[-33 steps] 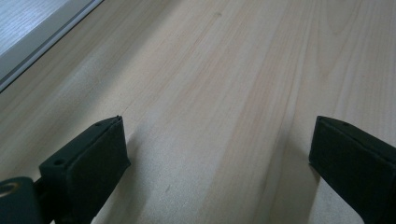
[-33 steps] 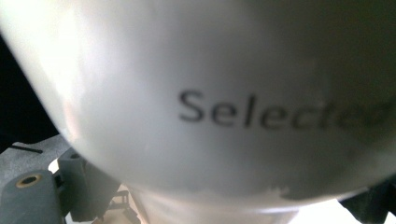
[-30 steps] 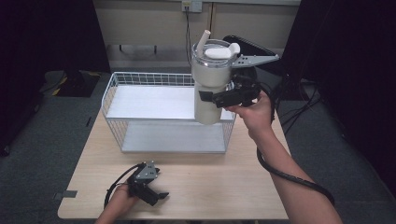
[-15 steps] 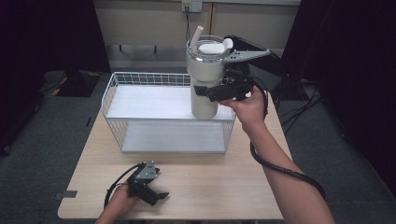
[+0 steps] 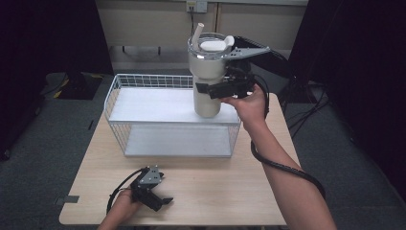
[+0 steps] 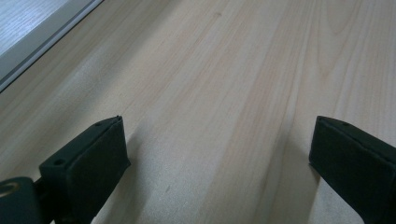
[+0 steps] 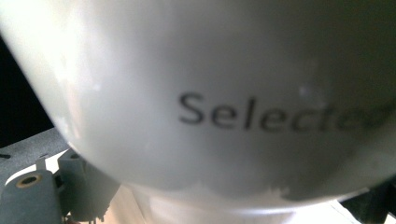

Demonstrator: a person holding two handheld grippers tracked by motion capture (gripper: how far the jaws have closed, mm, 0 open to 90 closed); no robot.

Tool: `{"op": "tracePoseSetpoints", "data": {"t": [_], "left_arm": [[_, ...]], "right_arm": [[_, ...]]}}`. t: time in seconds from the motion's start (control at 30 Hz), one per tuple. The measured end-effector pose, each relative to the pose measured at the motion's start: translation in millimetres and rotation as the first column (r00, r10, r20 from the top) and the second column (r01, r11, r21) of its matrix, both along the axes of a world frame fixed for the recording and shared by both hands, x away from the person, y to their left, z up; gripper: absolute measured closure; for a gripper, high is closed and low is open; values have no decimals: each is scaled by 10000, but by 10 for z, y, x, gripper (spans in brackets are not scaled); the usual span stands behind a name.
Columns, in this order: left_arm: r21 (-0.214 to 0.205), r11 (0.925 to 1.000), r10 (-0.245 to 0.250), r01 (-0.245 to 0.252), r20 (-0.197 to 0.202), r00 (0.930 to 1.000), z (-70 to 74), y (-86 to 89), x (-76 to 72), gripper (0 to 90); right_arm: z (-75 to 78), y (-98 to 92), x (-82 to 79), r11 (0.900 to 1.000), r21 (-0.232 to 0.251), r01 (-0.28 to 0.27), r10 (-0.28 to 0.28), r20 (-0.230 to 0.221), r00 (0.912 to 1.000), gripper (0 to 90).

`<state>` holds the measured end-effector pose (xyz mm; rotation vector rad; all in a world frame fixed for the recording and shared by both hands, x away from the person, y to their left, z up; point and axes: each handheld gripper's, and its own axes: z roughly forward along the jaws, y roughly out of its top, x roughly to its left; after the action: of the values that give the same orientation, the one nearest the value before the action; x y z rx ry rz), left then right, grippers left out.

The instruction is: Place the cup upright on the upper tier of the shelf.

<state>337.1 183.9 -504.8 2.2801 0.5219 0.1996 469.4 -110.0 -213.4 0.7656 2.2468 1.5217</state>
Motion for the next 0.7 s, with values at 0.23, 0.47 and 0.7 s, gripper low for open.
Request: {"op": "tracePoseSetpoints", "data": {"t": [0.23, 0.47, 0.7], "left_arm": [[9, 10000, -3, 3, -10, 10000, 1, 1, 0, 37], [11, 10000, -5, 5, -9, 10000, 1, 1, 0, 37], [-3, 10000, 3, -3, -2, 10000, 0, 0, 0, 37]], "right_arm": [[-16, 13, 47, 9998, 110, 163, -164, 22, 9999, 94], [-34, 36, 107, 9996, 25, 286, -286, 18, 9996, 94], [-39, 89, 161, 9994, 12, 348, -349, 15, 9994, 94]]}}
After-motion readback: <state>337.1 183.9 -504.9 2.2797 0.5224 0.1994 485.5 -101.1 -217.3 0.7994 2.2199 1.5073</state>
